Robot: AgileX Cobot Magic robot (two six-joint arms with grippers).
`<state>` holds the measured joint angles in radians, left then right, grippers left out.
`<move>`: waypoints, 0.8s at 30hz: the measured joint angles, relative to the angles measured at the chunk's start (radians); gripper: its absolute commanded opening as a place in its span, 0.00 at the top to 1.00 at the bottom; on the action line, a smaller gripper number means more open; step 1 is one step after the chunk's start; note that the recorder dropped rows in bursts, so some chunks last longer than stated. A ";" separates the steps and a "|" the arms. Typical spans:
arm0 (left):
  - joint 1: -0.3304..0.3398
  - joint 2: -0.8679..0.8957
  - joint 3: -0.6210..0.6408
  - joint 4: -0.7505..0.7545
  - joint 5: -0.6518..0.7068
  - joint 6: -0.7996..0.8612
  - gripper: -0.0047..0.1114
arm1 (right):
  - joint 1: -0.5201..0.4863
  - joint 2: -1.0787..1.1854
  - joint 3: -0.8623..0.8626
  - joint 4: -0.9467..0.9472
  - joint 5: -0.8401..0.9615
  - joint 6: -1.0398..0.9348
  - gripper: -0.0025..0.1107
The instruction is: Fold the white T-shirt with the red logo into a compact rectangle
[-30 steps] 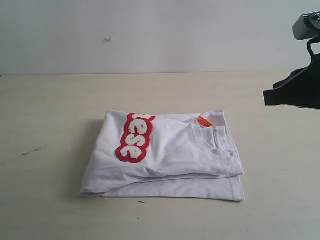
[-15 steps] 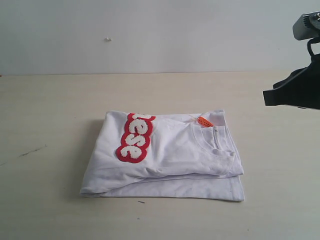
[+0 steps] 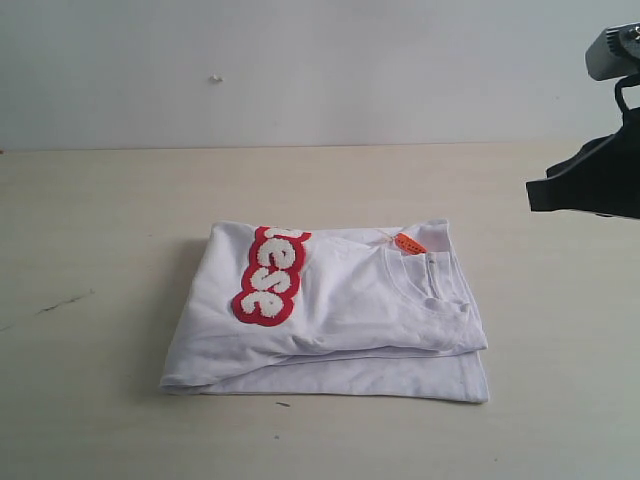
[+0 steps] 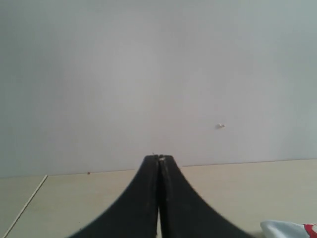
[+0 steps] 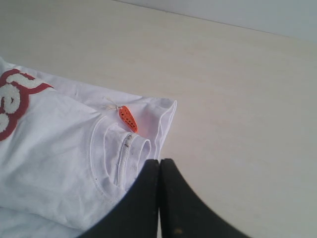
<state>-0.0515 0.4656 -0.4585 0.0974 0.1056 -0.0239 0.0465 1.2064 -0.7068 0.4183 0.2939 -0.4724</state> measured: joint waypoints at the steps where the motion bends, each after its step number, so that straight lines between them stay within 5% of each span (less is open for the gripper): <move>1: 0.000 -0.015 0.016 0.011 0.000 -0.016 0.96 | 0.000 0.000 0.000 0.000 0.000 0.000 0.98; 15: 0.001 -0.268 0.263 0.033 0.000 -0.062 0.96 | 0.000 0.000 0.000 0.000 0.000 0.000 0.98; 24: 0.059 -0.392 0.387 0.034 0.036 -0.151 0.96 | 0.000 0.000 0.000 0.000 0.000 0.000 0.98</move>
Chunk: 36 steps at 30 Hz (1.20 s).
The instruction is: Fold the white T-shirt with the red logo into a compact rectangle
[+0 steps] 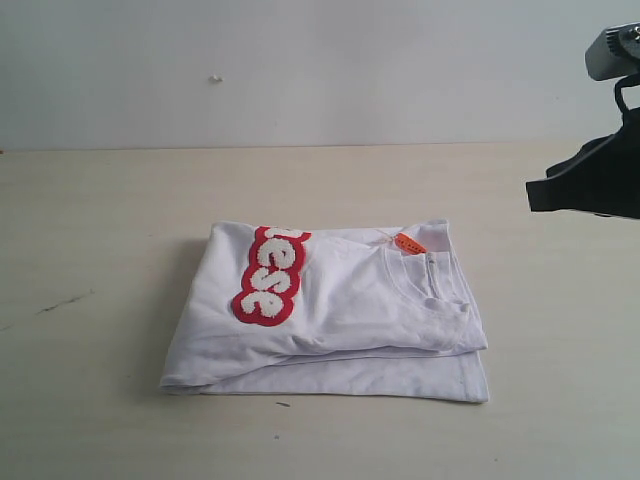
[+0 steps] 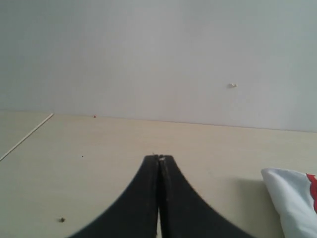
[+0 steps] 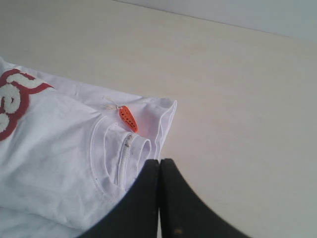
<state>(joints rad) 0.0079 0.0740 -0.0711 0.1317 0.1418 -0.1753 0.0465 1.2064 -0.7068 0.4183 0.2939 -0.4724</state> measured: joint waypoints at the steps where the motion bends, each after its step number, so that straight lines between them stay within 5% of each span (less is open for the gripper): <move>1: 0.000 -0.011 0.011 -0.002 0.003 -0.004 0.96 | 0.000 0.000 0.000 0.000 0.000 0.000 0.98; 23: 0.000 -0.068 0.068 -0.095 0.218 -0.008 0.96 | 0.000 0.000 0.000 0.000 0.000 0.000 0.98; 36: 0.000 -0.068 0.068 -0.194 0.225 0.162 0.96 | 0.000 0.000 0.000 0.000 0.000 0.000 0.98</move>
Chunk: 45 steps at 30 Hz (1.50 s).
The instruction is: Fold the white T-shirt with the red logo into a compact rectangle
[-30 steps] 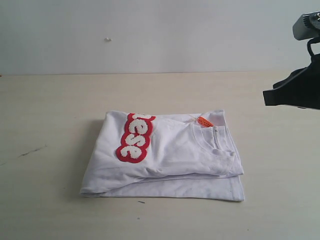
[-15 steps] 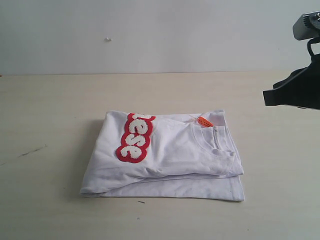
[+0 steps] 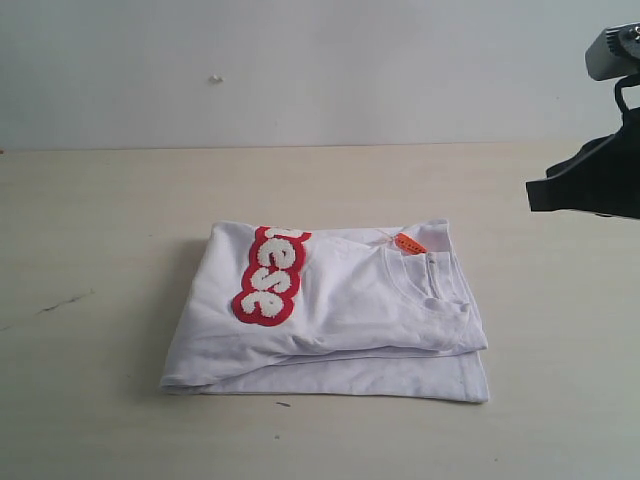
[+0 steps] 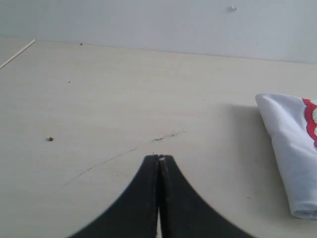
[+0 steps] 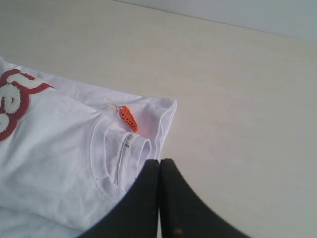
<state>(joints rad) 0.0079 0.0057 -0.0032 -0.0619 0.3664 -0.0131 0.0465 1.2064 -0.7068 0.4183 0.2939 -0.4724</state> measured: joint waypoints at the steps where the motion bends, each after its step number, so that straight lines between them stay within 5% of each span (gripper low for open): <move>1: 0.000 0.000 0.000 0.002 0.000 -0.011 0.96 | 0.000 0.000 0.000 0.000 0.000 0.000 0.98; 39: 0.000 0.000 0.000 0.009 0.000 -0.038 0.96 | 0.000 -0.009 0.000 -0.003 -0.006 0.004 0.98; 45: 0.000 0.000 0.000 0.009 0.000 -0.038 0.96 | 0.000 -0.126 0.000 -0.144 -0.008 -0.013 0.98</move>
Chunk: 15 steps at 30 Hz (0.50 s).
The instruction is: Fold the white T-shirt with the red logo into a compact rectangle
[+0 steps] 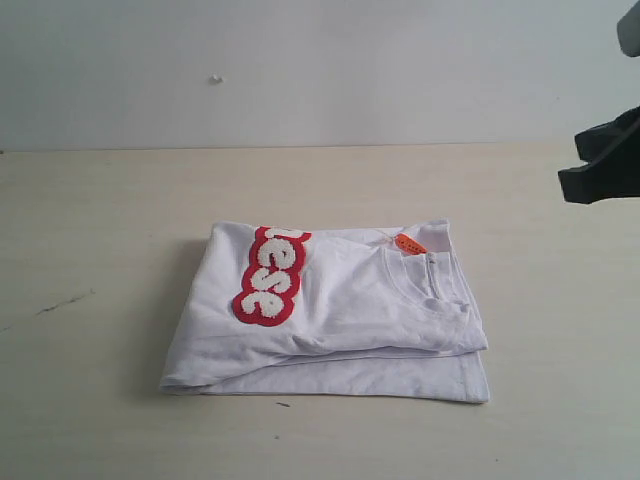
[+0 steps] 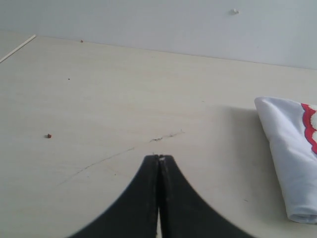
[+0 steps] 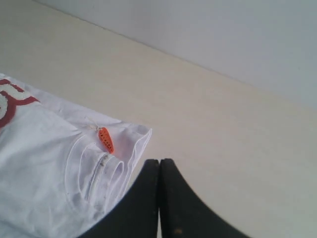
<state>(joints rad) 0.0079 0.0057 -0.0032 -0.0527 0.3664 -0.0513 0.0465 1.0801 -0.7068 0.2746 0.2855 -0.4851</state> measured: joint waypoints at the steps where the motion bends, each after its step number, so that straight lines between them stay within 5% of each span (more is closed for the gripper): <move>1: 0.000 0.000 0.000 0.000 0.000 0.000 0.96 | -0.002 -0.019 0.000 -0.009 0.000 0.000 0.98; 15: 0.000 0.000 0.000 0.000 0.000 -0.002 0.96 | -0.138 -0.260 0.000 -0.027 0.045 0.063 0.98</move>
<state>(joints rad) 0.0079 0.0057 -0.0032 -0.0527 0.3664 -0.0530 -0.0910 0.8202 -0.7068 0.2473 0.3303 -0.4219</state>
